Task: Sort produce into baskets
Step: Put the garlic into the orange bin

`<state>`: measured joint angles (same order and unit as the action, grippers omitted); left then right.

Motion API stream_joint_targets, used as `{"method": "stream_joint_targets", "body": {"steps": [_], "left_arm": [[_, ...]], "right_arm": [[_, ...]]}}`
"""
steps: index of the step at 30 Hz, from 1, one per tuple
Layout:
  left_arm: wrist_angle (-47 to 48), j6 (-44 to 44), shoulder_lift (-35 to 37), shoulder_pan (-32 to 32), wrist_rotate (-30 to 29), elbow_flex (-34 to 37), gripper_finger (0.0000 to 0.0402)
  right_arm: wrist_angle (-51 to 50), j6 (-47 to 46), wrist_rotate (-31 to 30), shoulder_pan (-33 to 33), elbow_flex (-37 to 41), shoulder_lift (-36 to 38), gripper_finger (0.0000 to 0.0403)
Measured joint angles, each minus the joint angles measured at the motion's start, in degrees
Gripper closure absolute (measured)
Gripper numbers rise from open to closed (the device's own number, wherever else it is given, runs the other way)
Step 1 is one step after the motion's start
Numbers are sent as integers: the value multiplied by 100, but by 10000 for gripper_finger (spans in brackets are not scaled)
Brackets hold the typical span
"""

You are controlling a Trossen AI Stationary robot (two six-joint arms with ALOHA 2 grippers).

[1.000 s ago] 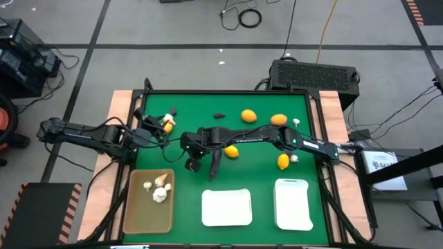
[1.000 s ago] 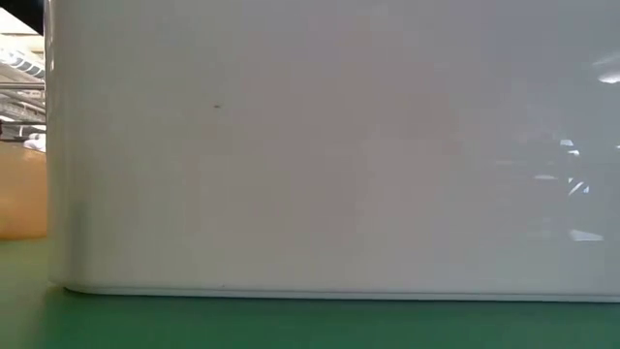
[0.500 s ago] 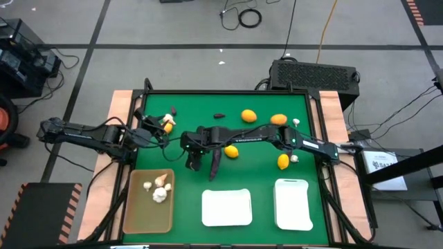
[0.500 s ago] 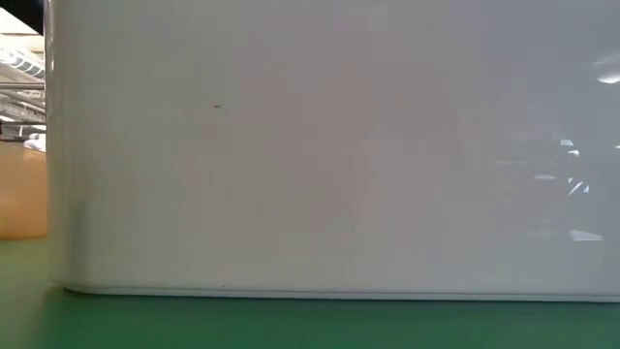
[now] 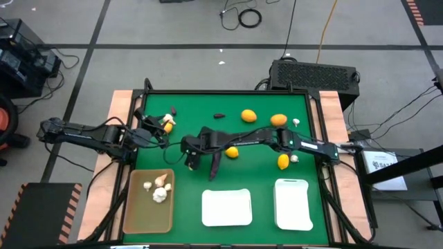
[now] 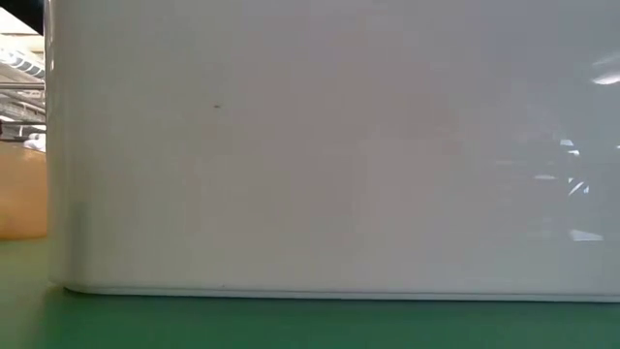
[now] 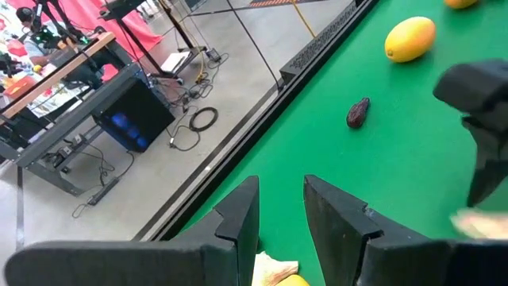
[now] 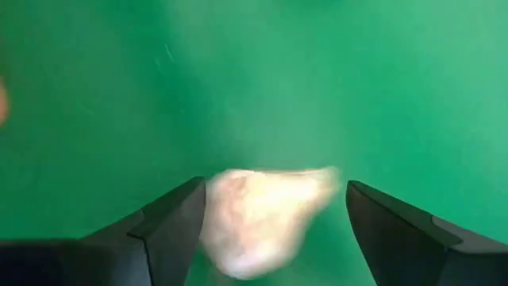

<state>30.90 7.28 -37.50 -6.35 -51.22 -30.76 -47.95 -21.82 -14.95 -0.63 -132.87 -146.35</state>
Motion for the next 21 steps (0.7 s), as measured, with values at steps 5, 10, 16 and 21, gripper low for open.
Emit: {"method": "stream_joint_targets", "body": {"steps": [5,10,16,21], "left_arm": [[-33,-2,2,0,28,-2,292],[-46,-3,0,0,59,-4,292],[-45,-5,2,0,59,-4,292],[-39,-7,2,0,61,-4,292]], "right_arm": [[190,-155,25,-75,0,-322,113],[127,-498,1,-98,-25,-419,113],[17,-659,-3,-102,-20,-404,113],[-28,-659,28,-100,-18,-401,116]]}}
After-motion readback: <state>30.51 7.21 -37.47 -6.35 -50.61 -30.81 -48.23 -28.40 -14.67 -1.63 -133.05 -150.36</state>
